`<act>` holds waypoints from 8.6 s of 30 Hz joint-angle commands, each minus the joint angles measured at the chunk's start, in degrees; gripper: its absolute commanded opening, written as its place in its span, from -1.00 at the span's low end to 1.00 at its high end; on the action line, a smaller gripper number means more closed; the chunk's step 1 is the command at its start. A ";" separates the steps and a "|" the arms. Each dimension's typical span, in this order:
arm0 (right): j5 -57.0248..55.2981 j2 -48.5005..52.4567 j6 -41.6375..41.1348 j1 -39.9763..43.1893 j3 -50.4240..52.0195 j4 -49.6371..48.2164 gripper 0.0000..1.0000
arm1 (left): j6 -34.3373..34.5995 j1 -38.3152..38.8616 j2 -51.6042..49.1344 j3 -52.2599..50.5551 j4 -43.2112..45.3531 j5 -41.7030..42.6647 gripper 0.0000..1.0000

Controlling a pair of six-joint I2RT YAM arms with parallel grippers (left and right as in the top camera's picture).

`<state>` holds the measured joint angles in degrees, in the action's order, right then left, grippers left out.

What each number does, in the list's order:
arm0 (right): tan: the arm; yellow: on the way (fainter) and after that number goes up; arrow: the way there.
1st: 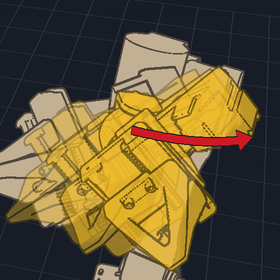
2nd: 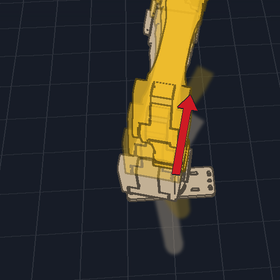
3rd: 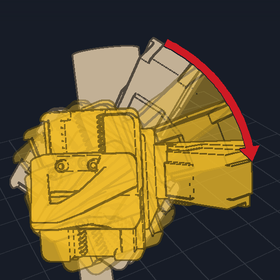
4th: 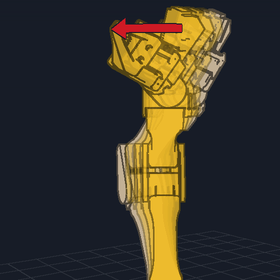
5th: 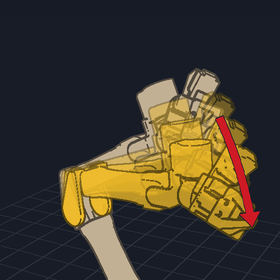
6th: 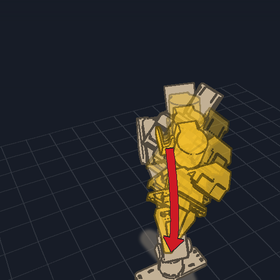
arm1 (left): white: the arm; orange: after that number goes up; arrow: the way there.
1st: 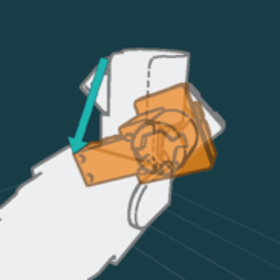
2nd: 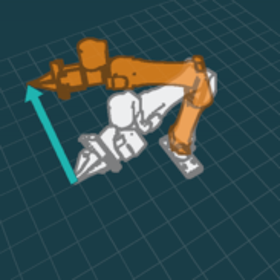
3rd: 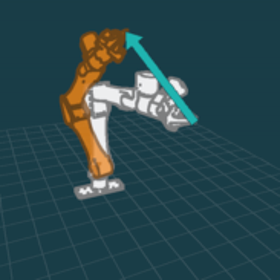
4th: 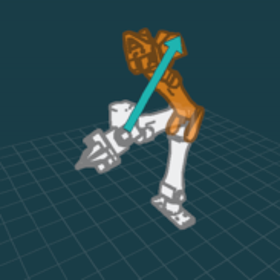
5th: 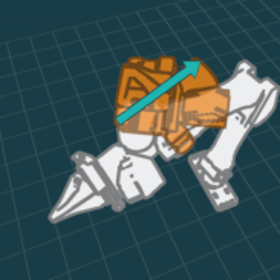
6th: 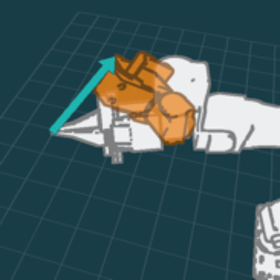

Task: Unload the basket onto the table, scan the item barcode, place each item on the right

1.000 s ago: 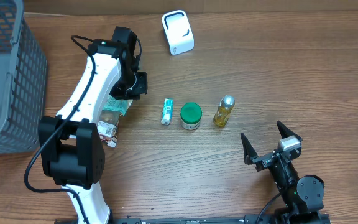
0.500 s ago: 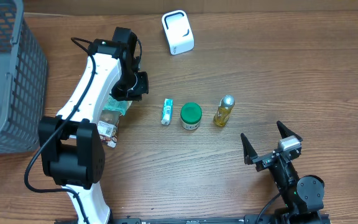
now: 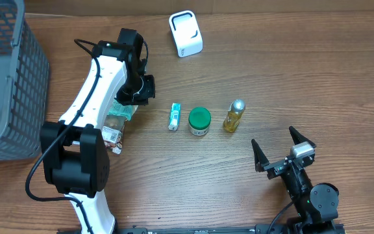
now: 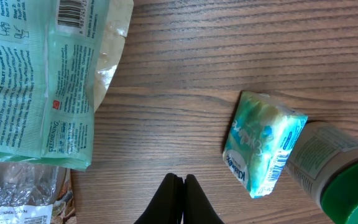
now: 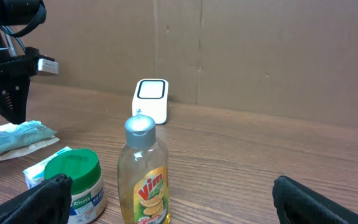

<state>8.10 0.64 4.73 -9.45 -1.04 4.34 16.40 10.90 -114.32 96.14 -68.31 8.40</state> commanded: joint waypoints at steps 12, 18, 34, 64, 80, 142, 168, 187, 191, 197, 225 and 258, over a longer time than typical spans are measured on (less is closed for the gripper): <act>-0.55 -0.39 0.15 0.20 0.55 -0.15 1.00 | 0.59 0.50 1.53 -0.42 0.20 0.20 -0.91; -0.55 -0.39 0.15 0.20 0.55 -0.15 1.00 | 0.59 0.83 1.51 -0.44 0.15 0.20 -0.92; -0.55 -0.39 0.15 0.20 0.55 -0.17 1.00 | 0.59 1.38 1.51 -0.44 -0.04 0.20 -0.92; -0.55 -0.39 0.15 0.20 0.55 -0.15 1.00 | 1.38 2.03 -2.51 -1.29 3.19 -22.51 -0.07; -0.55 -0.39 0.15 0.20 0.55 -0.15 1.00 | -0.98 2.62 -10.84 -1.29 3.89 -27.23 -0.04; -0.55 -0.39 0.15 0.20 0.55 -0.17 1.00 | -0.55 6.49 -11.15 6.23 0.72 -8.74 -0.91; -0.55 -0.39 0.15 0.20 0.57 -0.15 1.00 | -0.50 2.75 -11.13 27.04 -23.04 -15.63 -0.25; -0.55 -0.39 0.15 0.20 0.55 -0.17 1.00 | 0.35 4.72 -11.15 11.87 -8.00 -15.87 -0.92; -0.55 -0.39 0.15 0.20 0.55 -0.15 1.00 | 0.37 5.44 -11.15 6.82 -2.49 -15.87 -0.91; -0.55 -0.39 0.15 0.20 0.57 -0.15 1.00 | 0.35 6.56 -11.15 1.07 3.28 -11.87 -0.91; -0.55 -0.39 0.15 0.20 0.55 -0.17 1.00 | 5.20 4.81 4.20 5.97 -9.14 -16.61 -0.91; -0.55 -0.39 0.15 0.20 0.57 -0.15 1.00 | 14.78 -9.55 6.95 -25.07 2.97 -26.58 -0.92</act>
<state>8.08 0.64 4.71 -9.45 -1.04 4.36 33.82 1.80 -107.15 73.25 -66.96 -19.35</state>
